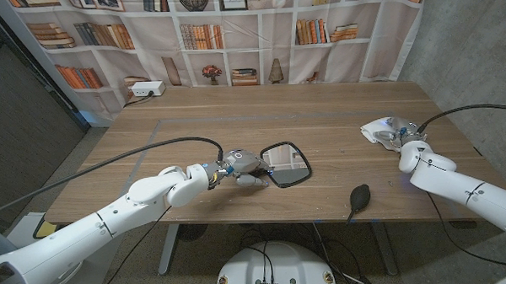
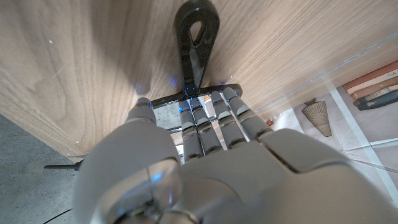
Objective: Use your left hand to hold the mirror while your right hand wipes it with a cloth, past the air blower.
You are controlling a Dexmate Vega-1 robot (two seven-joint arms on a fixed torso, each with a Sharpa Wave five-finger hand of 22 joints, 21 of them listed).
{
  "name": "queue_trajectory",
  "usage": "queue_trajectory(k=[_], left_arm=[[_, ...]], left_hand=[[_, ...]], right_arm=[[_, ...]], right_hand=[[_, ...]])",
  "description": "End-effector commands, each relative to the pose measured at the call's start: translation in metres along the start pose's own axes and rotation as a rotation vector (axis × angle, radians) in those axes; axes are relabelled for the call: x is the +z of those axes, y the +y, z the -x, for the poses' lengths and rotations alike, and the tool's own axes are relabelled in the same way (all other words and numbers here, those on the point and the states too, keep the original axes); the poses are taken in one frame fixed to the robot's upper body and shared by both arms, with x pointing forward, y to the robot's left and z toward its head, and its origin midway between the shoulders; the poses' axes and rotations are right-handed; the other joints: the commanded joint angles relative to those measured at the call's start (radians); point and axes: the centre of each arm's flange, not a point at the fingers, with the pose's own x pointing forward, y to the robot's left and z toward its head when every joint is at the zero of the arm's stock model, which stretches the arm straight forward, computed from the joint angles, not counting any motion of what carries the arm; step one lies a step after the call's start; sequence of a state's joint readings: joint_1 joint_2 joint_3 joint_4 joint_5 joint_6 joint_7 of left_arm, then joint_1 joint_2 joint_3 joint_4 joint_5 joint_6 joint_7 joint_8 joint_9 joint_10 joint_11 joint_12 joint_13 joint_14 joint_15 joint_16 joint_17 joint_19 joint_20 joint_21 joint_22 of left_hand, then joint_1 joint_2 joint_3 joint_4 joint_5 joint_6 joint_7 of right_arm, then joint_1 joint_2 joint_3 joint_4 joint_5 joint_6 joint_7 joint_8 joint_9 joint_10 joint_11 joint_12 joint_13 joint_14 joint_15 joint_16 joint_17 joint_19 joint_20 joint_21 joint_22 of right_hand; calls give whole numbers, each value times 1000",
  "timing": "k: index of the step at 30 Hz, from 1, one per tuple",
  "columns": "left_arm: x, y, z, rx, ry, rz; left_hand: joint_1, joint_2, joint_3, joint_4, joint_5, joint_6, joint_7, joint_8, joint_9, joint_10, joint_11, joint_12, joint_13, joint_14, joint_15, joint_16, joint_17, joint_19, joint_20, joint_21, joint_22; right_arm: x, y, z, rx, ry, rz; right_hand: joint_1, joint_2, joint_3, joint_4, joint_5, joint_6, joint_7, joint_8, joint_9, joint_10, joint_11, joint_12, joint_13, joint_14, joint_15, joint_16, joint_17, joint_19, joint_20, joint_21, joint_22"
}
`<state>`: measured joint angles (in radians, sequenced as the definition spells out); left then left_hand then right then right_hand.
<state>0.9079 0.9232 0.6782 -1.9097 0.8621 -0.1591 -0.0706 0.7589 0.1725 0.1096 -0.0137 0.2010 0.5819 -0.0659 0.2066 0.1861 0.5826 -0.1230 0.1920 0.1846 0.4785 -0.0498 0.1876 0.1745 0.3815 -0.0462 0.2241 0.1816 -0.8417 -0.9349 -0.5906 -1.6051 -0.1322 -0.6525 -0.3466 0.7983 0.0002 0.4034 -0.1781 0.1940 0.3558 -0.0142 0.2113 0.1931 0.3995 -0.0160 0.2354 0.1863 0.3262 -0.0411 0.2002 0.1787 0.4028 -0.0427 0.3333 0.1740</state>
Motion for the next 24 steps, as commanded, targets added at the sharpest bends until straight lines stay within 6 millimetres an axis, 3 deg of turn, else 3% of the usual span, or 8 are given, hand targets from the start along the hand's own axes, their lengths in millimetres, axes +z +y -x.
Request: queue_trajectory(k=[1, 2, 5, 8, 11, 16, 21, 24], left_arm=[[1, -1, 1, 6, -1, -2], [1, -1, 1, 6, -2, -2], [1, -1, 1, 6, -1, -5], [1, -1, 2, 8, -1, -5], [0, -1, 2, 10, -1, -4], [0, -2, 2, 9, 1, -5], [0, -2, 2, 13, 3, -4], [-1, -2, 2, 15, 4, -4]], left_hand=[[1, -3, 7, 1, 3, -6, -5, -8, 0, -8, 1, -3, 2, -4, -78, -2, 5, -6, -17, -3, 2], [1, -3, 8, 1, 3, -6, -6, -8, 0, -7, 1, -3, 2, -4, -78, -2, 5, -6, -17, -3, 2], [1, -3, 9, 1, 3, -9, -6, -9, 0, -8, -2, -3, 2, -3, -78, -2, 5, -6, -16, -3, 2], [2, -4, 11, 1, 3, -9, -7, -9, 0, -11, 2, -4, 3, -3, -78, -2, 5, -7, -15, -4, 2], [2, -4, 12, 1, 3, -9, -9, -9, 0, -12, 1, -4, 3, -4, -78, -2, 5, -7, -15, -4, 2], [2, -4, 14, 1, 3, -10, -11, -10, 1, -13, -1, -4, 3, -3, -77, -2, 5, -7, -14, -5, 2], [3, -5, 16, 1, 3, -10, -11, -10, 1, -14, -2, -4, 3, -3, -77, -2, 4, -8, -13, -5, 2], [4, -5, 18, 1, 3, -9, -10, -9, 1, -14, -4, -3, 3, -3, -77, -2, 4, -9, -13, -6, 2]], right_arm=[[0, 9, 0, 22, 61, -14], [1, 10, 0, 17, 63, -15], [3, 10, 2, -7, 64, 0], [6, 11, 3, -28, 65, 21], [9, 9, 4, -44, 73, 33], [16, 6, 3, -59, 65, 42], [21, 4, 3, -77, 57, 47], [24, 4, 3, -82, 43, 53]], right_hand=[[46, 1, -5, 8, -10, 49, 5, 16, 4, 46, 4, 15, 3, 52, -41, 18, 4, 77, -79, 16, 3], [56, 5, -7, 10, -11, 62, 0, 19, 5, 61, -1, 20, 3, 70, -45, 23, 6, 98, -90, 20, 3], [120, 26, -16, 14, -17, 136, -20, 32, 6, 133, -18, 38, 3, 170, -93, 52, 16, 219, -142, 53, 9], [159, 51, -11, 15, -14, 188, -43, 42, 7, 183, -39, 50, 3, 246, -124, 75, 23, 281, -168, 75, 14], [179, 78, -16, 26, -15, 261, -62, 57, 7, 244, -64, 66, 4, 350, -163, 108, 35, 353, -178, 112, 28], [247, 101, -27, 17, -18, 401, -94, 81, 8, 388, -89, 105, 5, 533, -187, 163, 63, 464, -183, 193, 56], [337, 108, -33, 8, -18, 474, -115, 88, 17, 468, -110, 119, 8, 639, -195, 192, 93, 524, -181, 268, 86], [371, 105, -40, 6, -18, 493, -122, 95, 31, 505, -121, 128, 11, 662, -197, 199, 106, 528, -182, 294, 97]])
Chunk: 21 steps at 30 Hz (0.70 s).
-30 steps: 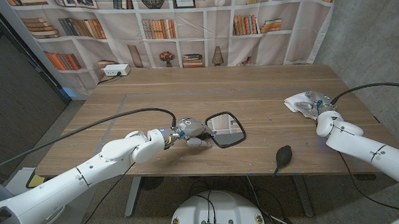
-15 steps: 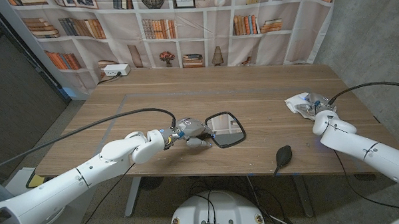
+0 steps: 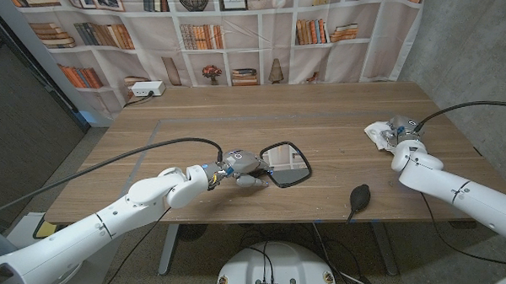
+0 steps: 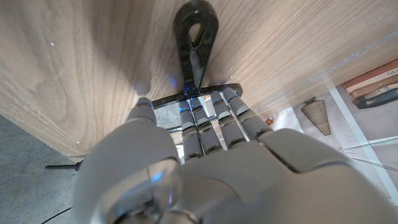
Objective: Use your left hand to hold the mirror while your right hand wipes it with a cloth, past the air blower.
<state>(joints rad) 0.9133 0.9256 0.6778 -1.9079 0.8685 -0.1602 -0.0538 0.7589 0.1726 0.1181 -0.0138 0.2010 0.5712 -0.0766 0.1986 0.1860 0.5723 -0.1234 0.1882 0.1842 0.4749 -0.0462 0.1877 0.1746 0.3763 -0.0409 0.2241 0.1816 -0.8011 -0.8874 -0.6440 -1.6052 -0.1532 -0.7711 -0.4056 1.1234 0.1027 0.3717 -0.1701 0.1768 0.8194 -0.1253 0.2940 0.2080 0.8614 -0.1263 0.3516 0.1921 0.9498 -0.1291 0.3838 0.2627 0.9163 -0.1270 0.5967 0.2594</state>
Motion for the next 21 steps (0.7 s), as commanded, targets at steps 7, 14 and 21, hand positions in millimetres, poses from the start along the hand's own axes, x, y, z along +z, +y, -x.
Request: queue_trajectory(k=[7, 14, 21], left_arm=[[-1, -1, 1, -1, 6, -1], [-1, 0, 2, 2, 3, -3], [-2, 1, 4, 4, -2, -12]], left_hand=[[5, -6, 13, 0, 3, 2, 0, -1, 1, -4, -4, 1, 3, 0, -80, -2, 4, -3, -18, -6, 2], [6, -6, 16, 0, 4, 1, -1, -1, 1, -4, -4, 1, 3, 0, -82, -2, 4, -3, -17, -6, 2], [7, -7, 19, 0, 4, 1, -1, -1, 1, -3, -4, 2, 3, 1, -83, -2, 4, -3, -17, -7, 2]], right_arm=[[15, -2, 6, -105, -26, 61], [16, -20, 19, -165, -60, 21], [32, -29, 32, -261, -136, 15]], right_hand=[[128, 12, -24, -2, 3, 83, -40, 38, 57, 98, -27, 38, 33, 88, -109, 31, 62, 25, -102, 106, 48], [165, 11, -33, 1, 6, 98, -48, 47, 76, 115, -30, 50, 47, 103, -108, 34, 80, 20, -101, 142, 65], [176, 8, -50, 12, 6, 109, -53, 54, 94, 145, -36, 75, 73, 109, -106, 26, 94, 1, -100, 177, 81]])
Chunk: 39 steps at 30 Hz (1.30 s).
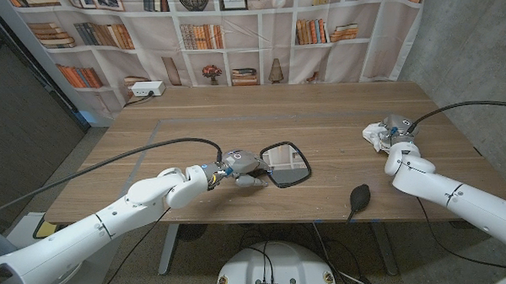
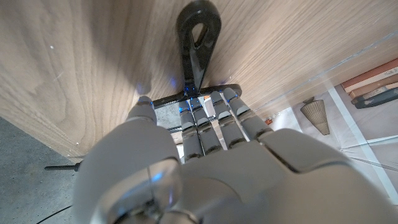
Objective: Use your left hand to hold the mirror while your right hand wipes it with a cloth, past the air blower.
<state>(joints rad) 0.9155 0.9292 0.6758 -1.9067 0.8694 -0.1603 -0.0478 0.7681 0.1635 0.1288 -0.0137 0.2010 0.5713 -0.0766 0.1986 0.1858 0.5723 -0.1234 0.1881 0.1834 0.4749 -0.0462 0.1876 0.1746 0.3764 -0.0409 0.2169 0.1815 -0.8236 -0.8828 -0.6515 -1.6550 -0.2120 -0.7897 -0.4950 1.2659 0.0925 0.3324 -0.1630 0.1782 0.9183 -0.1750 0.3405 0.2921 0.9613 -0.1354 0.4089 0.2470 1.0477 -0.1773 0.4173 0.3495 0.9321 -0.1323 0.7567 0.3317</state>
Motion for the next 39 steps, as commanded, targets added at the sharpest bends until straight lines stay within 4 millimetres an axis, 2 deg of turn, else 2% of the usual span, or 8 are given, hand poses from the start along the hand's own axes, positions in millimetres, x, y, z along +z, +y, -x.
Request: queue_trajectory(k=[1, 11, 19, 26, 33, 39], left_arm=[[-1, 2, 4, 4, -5, -10], [-4, 4, 5, 3, -10, -20], [-5, 9, 1, 23, -29, -34], [-5, 13, -6, 28, -46, -42], [-3, 16, -12, 31, -65, -43], [1, 15, -6, 32, -63, -45]], left_hand=[[-2, 2, 8, -1, 4, 1, 0, -1, 1, -2, -4, 3, 4, 1, -84, -2, 4, -3, -18, 0, 2], [-2, 0, 13, -1, 4, 3, -1, -1, 2, -3, -2, 3, 4, 1, -85, -2, 4, -3, -18, 0, 2], [-1, -1, 16, -1, 4, 5, -2, 0, 2, -1, -6, 4, 4, 5, -85, 0, 4, -2, -21, 0, 2], [-2, -2, 18, -1, 4, 7, 1, 0, 2, 1, -1, 5, 4, 3, -84, -1, 4, -1, -24, 0, 2], [-2, -2, 20, -1, 4, 6, 2, 0, 2, 3, -1, 6, 4, 5, -83, 0, 4, 1, -25, 0, 2], [-2, -3, 22, 0, 4, 7, 3, 0, 2, 4, 0, 6, 4, 6, -84, 0, 4, 1, -26, 0, 2]], right_arm=[[20, -25, 16, -160, -98, -19], [43, -46, 33, -199, -195, -114], [70, -58, 63, -230, -336, -169], [88, -58, 84, -226, -434, -176], [97, -62, 104, -231, -506, -180], [100, -65, 108, -230, -517, -169]], right_hand=[[33, 18, -11, 6, 4, 10, -3, 6, 10, 45, -27, 18, 19, 11, -57, -8, 8, -16, -95, 18, 10], [37, 22, -20, 10, 3, 14, -2, 3, 10, 49, -28, 32, 42, 19, -57, -9, 17, -24, -96, 38, 17], [38, 24, -25, 12, 2, 14, -1, 2, 13, 49, -28, 39, 55, 24, -56, -11, 21, -27, -97, 51, 20], [35, 25, -31, 16, 2, 14, 0, -1, 13, 46, -28, 46, 72, 17, -53, -20, 24, -40, -97, 59, 22], [35, 28, -33, 17, 2, 14, 1, -2, 16, 43, -28, 52, 84, 13, -53, -25, 26, -50, -97, 66, 23], [36, 29, -35, 17, 2, 11, 1, -5, 15, 41, -28, 55, 92, 12, -53, -28, 28, -56, -97, 70, 23]])
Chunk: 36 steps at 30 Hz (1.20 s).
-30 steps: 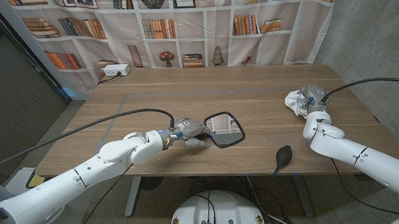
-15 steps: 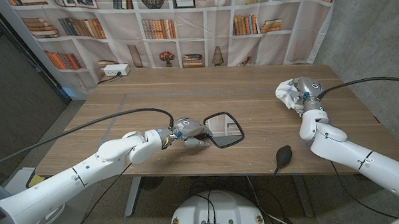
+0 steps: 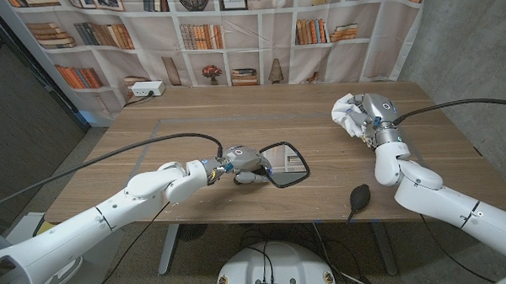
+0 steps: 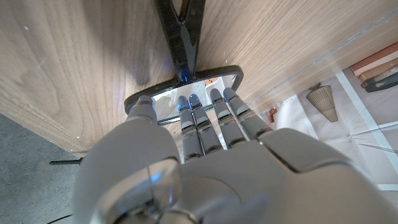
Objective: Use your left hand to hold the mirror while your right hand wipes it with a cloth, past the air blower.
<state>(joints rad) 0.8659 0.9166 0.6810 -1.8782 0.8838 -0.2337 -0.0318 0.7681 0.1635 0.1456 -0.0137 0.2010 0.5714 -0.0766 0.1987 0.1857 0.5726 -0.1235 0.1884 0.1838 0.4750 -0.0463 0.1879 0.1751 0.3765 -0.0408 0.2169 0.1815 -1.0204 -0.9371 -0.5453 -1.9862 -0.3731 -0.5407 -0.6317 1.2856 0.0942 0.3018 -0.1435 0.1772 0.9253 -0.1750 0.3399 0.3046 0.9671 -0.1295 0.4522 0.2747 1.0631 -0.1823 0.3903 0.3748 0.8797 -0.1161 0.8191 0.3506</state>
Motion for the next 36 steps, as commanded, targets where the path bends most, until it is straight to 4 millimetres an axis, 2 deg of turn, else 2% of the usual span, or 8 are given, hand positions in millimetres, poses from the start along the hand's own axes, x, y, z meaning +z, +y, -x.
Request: queue_trajectory(k=[1, 4, 15, 24, 29, 36], left_arm=[[4, 1, 3, 1, -8, -5], [2, -2, 6, -8, 5, 2], [1, -15, -10, -30, -32, -7], [0, -21, -10, -46, -34, -3], [0, -24, -10, -54, -28, -1], [1, -28, -10, -60, -27, 9]], left_hand=[[-2, -3, 6, 0, 4, 8, 2, 0, 2, 4, 0, 5, 4, 6, -84, -1, 3, 1, -26, 0, 2], [-2, -4, 7, 0, 3, 9, 2, 1, 2, 6, -4, 6, 4, 7, -84, -1, 3, 2, -26, 0, 2], [-3, -6, 10, 0, 3, 10, 1, 1, 2, 5, 0, 5, 4, 5, -86, -1, 3, 1, -25, -1, 2], [-4, -7, 12, 0, 2, 13, 2, 2, 2, 7, -1, 6, 4, 8, -86, -1, 3, 2, -25, -1, 2], [-4, -7, 13, 0, 2, 16, 3, 2, 2, 10, -1, 7, 4, 10, -86, 0, 3, 3, -25, -1, 2], [-5, -8, 15, 0, 2, 21, 4, 4, 2, 14, -2, 8, 4, 12, -87, 1, 3, 4, -26, -1, 2]], right_arm=[[24, -7, 13, 3, -85, -10], [25, -7, 13, 4, -87, -17], [32, -11, 17, -6, -101, -19], [41, -15, 22, -15, -125, -10], [49, -17, 24, -20, -160, 3], [71, -21, 33, 12, -253, 13]], right_hand=[[17, 27, -5, -2, 4, 4, 2, -5, 3, 33, -33, 11, 67, -4, -48, -2, 3, -6, -114, 9, 4], [17, 28, -6, -2, 4, 4, 3, -5, 3, 29, -32, 11, 70, -5, -48, -3, 4, -7, -113, 11, 4], [18, 30, -9, -2, 4, 6, 1, -7, 5, 48, -40, 25, 85, -5, -47, -7, 9, -18, -114, 22, 6], [19, 31, -11, -2, 4, 6, 1, -8, 5, 48, -43, 28, 91, -5, -47, -9, 12, -21, -114, 28, 6], [19, 31, -12, -2, 5, 6, 2, -9, 6, 47, -44, 29, 95, -3, -46, -10, 14, -24, -114, 32, 6], [19, 31, -13, -2, 5, 7, 3, -9, 5, 46, -44, 30, 99, -3, -46, -11, 15, -28, -115, 35, 6]])
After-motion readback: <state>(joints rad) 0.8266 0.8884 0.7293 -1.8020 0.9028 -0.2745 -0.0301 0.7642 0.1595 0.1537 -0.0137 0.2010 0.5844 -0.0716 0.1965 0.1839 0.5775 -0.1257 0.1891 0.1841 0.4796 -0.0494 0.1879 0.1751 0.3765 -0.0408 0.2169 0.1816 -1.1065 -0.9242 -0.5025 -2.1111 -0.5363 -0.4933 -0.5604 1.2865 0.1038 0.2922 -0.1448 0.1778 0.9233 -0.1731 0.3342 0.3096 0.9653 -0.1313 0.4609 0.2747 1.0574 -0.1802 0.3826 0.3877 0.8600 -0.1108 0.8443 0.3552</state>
